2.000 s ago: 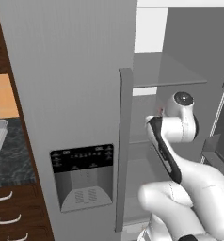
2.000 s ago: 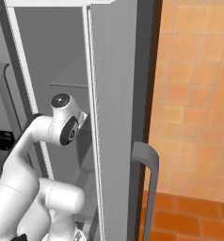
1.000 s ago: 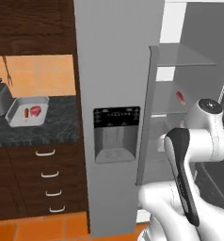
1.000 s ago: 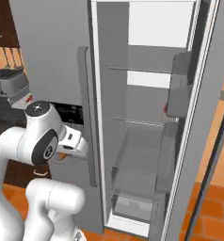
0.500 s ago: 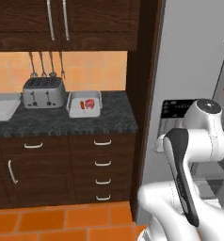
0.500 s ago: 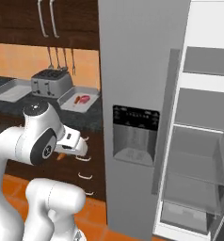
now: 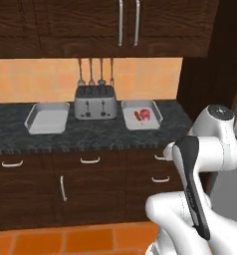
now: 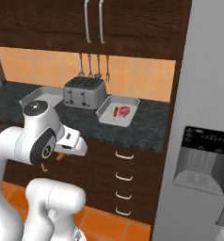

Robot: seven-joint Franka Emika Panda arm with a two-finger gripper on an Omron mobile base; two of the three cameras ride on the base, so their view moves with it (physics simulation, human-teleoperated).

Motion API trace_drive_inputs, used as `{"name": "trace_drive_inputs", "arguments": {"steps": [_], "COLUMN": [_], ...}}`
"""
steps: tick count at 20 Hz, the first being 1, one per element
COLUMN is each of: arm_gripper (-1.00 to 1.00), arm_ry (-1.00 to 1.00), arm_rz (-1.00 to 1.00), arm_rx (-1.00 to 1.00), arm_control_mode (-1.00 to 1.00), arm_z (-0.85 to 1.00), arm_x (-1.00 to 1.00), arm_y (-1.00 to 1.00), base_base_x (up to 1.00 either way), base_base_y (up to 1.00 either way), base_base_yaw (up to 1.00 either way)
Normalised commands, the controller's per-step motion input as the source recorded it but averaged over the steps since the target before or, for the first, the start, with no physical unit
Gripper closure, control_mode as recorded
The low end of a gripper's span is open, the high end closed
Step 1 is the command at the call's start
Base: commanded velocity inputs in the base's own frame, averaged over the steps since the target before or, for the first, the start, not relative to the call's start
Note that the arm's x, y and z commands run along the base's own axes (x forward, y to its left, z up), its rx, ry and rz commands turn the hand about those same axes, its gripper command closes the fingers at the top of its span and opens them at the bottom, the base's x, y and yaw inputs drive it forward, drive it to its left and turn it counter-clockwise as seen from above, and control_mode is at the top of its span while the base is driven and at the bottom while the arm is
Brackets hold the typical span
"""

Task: Place one carrot and one steak in each tupperware on the nearby counter, to pack two identical lunches.

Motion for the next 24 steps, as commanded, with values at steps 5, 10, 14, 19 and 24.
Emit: {"name": "trace_drive_inputs", "arguments": {"steps": [5, 10, 14, 19, 24], "arm_gripper": [1.00, 1.00, 1.00, 1.00, 1.00], "arm_ry": [0.00, 0.00, 0.00, 0.00, 0.00], "arm_rz": [0.00, 0.00, 0.00, 0.00, -0.07], "arm_rx": [0.00, 0.00, 0.00, 0.00, -0.07], "arm_control_mode": [1.00, 1.00, 1.00, 1.00, -1.00], "arm_z": [0.00, 0.00, 0.00, 0.00, -0.21], "arm_x": [0.00, 0.00, 0.00, 0.00, 0.54], "arm_y": [0.00, 0.00, 0.00, 0.00, 0.20], "base_base_x": [0.89, 0.95, 0.87, 0.88, 0.37], "base_base_y": [1.00, 1.00, 1.00, 1.00, 0.40], "base_base_yaw": [0.00, -0.01, -0.05, -0.09, -0.05]}}
